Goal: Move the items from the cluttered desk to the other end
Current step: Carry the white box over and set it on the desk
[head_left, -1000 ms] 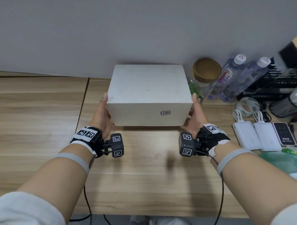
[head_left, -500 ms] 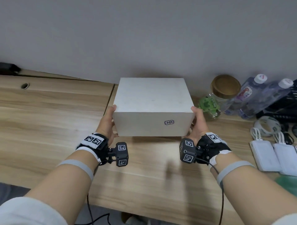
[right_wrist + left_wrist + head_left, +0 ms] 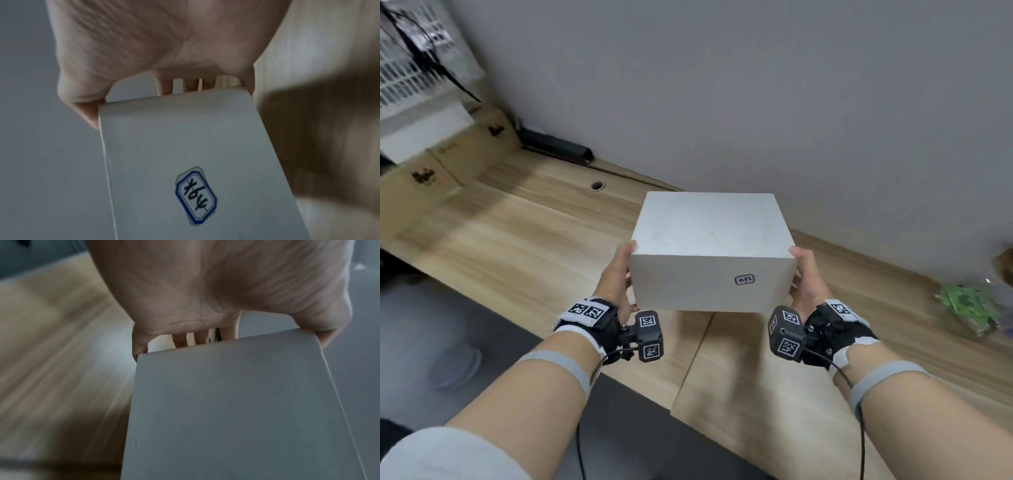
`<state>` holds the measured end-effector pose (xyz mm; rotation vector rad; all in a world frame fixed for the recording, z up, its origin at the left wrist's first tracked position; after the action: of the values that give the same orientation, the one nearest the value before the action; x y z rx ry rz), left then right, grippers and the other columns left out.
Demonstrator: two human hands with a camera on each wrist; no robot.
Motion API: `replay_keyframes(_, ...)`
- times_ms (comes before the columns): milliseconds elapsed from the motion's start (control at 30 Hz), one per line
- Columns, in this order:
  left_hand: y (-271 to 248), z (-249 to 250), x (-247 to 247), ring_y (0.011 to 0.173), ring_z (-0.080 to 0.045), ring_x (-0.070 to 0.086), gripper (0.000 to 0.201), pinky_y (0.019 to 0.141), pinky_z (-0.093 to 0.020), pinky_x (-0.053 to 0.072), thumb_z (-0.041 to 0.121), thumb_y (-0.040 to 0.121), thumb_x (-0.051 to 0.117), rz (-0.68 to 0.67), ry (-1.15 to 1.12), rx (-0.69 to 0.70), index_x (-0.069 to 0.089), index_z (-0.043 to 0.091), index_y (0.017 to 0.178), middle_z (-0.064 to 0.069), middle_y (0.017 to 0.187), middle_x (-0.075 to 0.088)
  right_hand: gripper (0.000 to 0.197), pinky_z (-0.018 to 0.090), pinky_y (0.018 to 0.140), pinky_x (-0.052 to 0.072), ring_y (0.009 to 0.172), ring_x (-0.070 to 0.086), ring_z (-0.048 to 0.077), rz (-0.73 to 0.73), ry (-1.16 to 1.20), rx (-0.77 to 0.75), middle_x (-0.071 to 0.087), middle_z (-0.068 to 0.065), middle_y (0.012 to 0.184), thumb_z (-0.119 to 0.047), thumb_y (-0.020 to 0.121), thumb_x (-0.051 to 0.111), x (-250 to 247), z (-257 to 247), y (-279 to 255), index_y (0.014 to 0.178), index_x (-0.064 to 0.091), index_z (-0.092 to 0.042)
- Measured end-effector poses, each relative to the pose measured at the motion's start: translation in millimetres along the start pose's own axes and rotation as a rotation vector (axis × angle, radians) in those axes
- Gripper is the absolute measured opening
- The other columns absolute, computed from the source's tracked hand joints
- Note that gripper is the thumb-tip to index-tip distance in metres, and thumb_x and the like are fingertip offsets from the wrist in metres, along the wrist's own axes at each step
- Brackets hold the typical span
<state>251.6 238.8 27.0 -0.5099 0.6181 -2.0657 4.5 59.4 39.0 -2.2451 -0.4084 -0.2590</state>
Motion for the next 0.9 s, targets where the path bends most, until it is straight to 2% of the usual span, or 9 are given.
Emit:
replay_keyframes(33, 1.1, 8.2, -23.4, 0.121, -0.023, 0.059, 0.073, 0.098, -0.061, 0.045, 0.068, 0.057, 0.069, 0.011, -0.017, 0.005, 0.066, 0.029, 0.119, 0.002, 0.123, 0.064, 0.043, 0.023, 0.047, 0.046, 0.068, 0.054, 0.017, -0.011, -0.020, -0.009, 0.058, 0.001, 0.089, -0.051, 0.087, 0.058, 22.7, 8.9, -2.8, 0.116, 0.055, -0.020)
replay_keyframes(167, -1.7, 40.1, -108.2, 0.118, -0.021, 0.059, 0.070, 0.099, -0.062, 0.044, 0.067, 0.052, 0.070, 0.052, -0.072, 0.034, 0.065, 0.031, 0.112, 0.003, 0.122, 0.063, 0.046, 0.026, 0.055, 0.045, 0.081, 0.053, 0.017, -0.075, -0.119, -0.045, 0.057, 0.003, 0.103, -0.053, 0.087, 0.055, 107.5, 43.7, -8.3, 0.122, 0.057, -0.023)
replay_keyframes(267, -0.5, 59.5, -168.1, 0.118, -0.023, 0.059, 0.075, 0.099, -0.061, 0.045, 0.068, 0.053, 0.069, 0.084, -0.096, 0.051, 0.065, 0.028, 0.117, 0.001, 0.125, 0.063, 0.049, 0.031, 0.062, 0.050, 0.092, 0.054, 0.019, -0.120, -0.172, -0.054, 0.057, 0.004, 0.121, -0.055, 0.084, 0.057, 166.9, 67.0, -9.5, 0.123, 0.058, -0.026)
replay_keyframes(333, 4.6, 70.3, -204.1, 0.120, -0.026, 0.060, 0.078, 0.098, -0.061, 0.046, 0.069, 0.054, 0.070, 0.119, -0.112, 0.041, 0.065, 0.025, 0.119, -0.003, 0.126, 0.063, 0.051, 0.034, 0.067, 0.050, 0.093, 0.054, 0.020, -0.165, -0.211, -0.042, 0.055, 0.005, 0.124, -0.056, 0.084, 0.055, 205.1, 80.5, -10.3, 0.125, 0.057, -0.025)
replay_keyframes(433, 12.5, 87.1, -244.4, 0.120, -0.026, 0.059, 0.067, 0.098, -0.061, 0.045, 0.067, 0.059, 0.068, 0.159, -0.129, 0.048, 0.064, 0.028, 0.112, -0.001, 0.121, 0.063, 0.056, 0.030, 0.060, 0.048, 0.088, 0.052, 0.017, -0.215, -0.247, -0.016, 0.054, 0.004, 0.119, -0.056, 0.085, 0.053, 252.6, 96.6, -5.6, 0.130, 0.057, -0.022)
replay_keyframes(533, 25.5, 103.4, -273.4, 0.120, -0.027, 0.059, 0.058, 0.098, -0.061, 0.045, 0.067, 0.062, 0.068, 0.173, -0.147, 0.059, 0.065, 0.029, 0.107, 0.001, 0.117, 0.064, 0.051, 0.025, 0.053, 0.048, 0.082, 0.051, 0.015, -0.235, -0.253, 0.014, 0.052, 0.003, 0.109, -0.055, 0.085, 0.054, 292.4, 108.5, 5.7, 0.122, 0.059, -0.021)
replay_keyframes(600, 39.5, 114.4, -290.8, 0.117, -0.028, 0.060, 0.054, 0.098, -0.061, 0.045, 0.066, 0.065, 0.067, 0.192, -0.144, 0.062, 0.066, 0.030, 0.105, 0.000, 0.115, 0.064, 0.046, 0.027, 0.056, 0.048, 0.081, 0.051, 0.016, -0.242, -0.244, 0.033, 0.053, 0.003, 0.108, -0.055, 0.084, 0.055, 317.4, 116.0, 17.6, 0.116, 0.060, -0.022)
replay_keyframes(700, 68.5, 135.5, -312.6, 0.111, -0.027, 0.061, 0.048, 0.099, -0.060, 0.045, 0.065, 0.072, 0.064, 0.214, -0.118, 0.065, 0.064, 0.030, 0.105, -0.001, 0.112, 0.064, 0.049, 0.028, 0.057, 0.047, 0.083, 0.052, 0.017, -0.249, -0.232, 0.045, 0.055, 0.005, 0.109, -0.054, 0.084, 0.055, 355.6, 124.3, 42.9, 0.120, 0.060, -0.021)
replay_keyframes(900, 155.2, 186.4, -348.3, 0.113, -0.026, 0.061, 0.055, 0.097, -0.059, 0.047, 0.068, 0.071, 0.062, 0.269, -0.038, 0.043, 0.065, 0.029, 0.109, -0.001, 0.110, 0.066, 0.047, 0.031, 0.063, 0.045, 0.081, 0.052, 0.019, -0.229, -0.194, 0.115, 0.054, 0.005, 0.099, -0.053, 0.087, 0.055, 433.1, 132.6, 112.4, 0.121, 0.057, -0.021)
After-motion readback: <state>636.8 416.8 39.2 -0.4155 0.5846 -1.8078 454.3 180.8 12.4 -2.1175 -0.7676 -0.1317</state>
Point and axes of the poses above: each hand's wrist, its own y-axis towards the middle knuckle, its own x-axis out of the palm, z = x × y, the point moved 5 cm from there along y, towards the middle knuckle
